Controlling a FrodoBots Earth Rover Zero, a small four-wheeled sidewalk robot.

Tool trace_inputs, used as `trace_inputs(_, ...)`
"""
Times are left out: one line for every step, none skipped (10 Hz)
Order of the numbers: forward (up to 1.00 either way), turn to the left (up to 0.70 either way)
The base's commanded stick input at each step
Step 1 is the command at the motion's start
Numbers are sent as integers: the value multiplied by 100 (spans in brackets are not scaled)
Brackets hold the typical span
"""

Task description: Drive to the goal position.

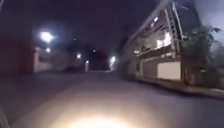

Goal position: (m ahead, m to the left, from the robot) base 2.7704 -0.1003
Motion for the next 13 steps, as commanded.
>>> trace_inputs(70, 0)
trace_inputs(70, 0)
trace_inputs(70, 0)
trace_inputs(70, 0)
trace_inputs(70, 0)
trace_inputs(70, 0)
trace_inputs(70, 0)
trace_inputs(70, 0)
trace_inputs(70, 0)
trace_inputs(70, 0)
trace_inputs(70, 0)
trace_inputs(70, 0)
trace_inputs(70, 0)
